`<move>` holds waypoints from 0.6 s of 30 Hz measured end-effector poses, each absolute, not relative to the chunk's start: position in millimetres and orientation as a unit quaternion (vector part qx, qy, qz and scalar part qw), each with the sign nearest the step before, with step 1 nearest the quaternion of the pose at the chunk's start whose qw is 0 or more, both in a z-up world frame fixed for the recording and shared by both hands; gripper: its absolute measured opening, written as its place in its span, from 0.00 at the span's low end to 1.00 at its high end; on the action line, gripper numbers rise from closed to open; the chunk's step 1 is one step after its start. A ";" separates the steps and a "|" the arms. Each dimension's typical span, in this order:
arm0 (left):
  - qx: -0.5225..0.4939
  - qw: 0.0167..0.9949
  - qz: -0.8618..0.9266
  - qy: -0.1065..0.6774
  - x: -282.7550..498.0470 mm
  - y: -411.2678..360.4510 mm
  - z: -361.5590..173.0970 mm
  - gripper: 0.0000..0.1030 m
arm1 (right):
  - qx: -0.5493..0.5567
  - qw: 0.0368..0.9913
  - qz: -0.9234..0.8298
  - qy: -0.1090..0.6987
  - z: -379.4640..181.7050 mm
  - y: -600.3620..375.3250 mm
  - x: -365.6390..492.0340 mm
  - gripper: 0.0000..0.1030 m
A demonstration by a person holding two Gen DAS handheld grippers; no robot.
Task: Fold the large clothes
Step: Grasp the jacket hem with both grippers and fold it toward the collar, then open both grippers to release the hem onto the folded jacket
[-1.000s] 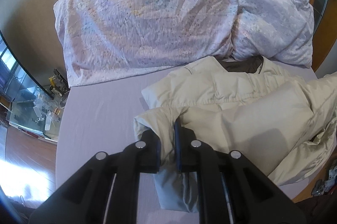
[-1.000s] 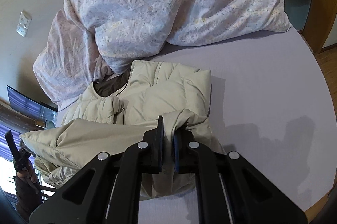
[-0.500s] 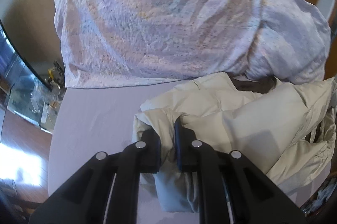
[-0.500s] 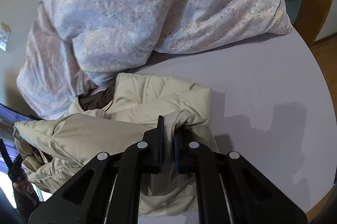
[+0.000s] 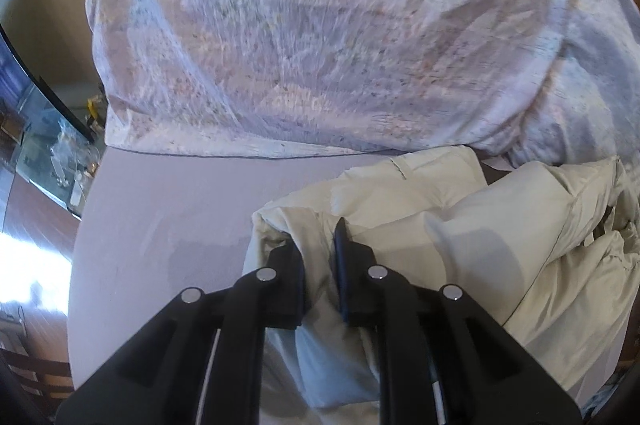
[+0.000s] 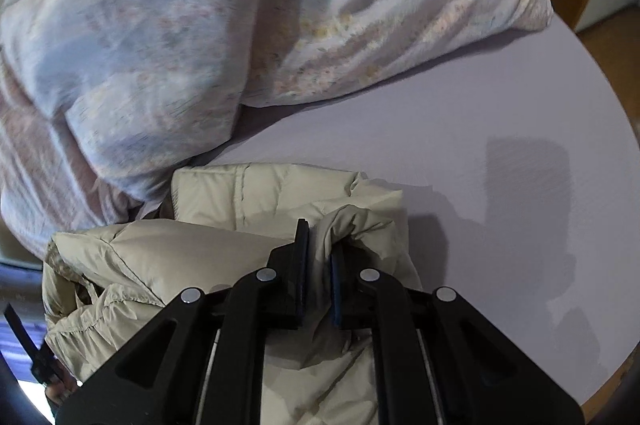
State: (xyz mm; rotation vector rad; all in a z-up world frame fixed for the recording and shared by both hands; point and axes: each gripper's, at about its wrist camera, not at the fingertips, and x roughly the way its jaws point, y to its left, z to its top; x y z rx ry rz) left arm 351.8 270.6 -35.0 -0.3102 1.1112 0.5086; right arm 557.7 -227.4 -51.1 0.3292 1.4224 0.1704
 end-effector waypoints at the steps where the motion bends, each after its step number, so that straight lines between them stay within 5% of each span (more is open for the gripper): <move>1: -0.151 0.805 0.239 0.522 356.0 272.6 -38.9 0.15 | 0.156 0.736 0.072 0.655 -55.7 -226.8 560.9 0.12; 9: -0.215 0.782 0.230 0.537 374.7 290.0 -56.1 0.20 | 0.245 0.705 0.078 0.661 -64.2 -245.9 574.4 0.37; 12: -0.233 0.788 0.217 0.528 373.3 294.5 -48.2 0.32 | 0.259 0.726 0.088 0.631 -40.2 -258.4 574.4 0.59; 14: -0.229 0.797 0.216 0.516 371.5 293.3 -38.5 0.54 | 0.251 0.747 0.096 0.608 -20.5 -263.1 572.3 0.69; 16: -0.203 0.812 0.229 0.497 369.7 288.7 -24.3 0.75 | 0.224 0.766 0.116 0.591 0.2 -260.7 566.9 0.70; 18: -0.178 0.827 0.233 0.479 366.5 281.1 -9.9 0.78 | 0.200 0.771 0.138 0.588 8.7 -251.8 559.6 0.71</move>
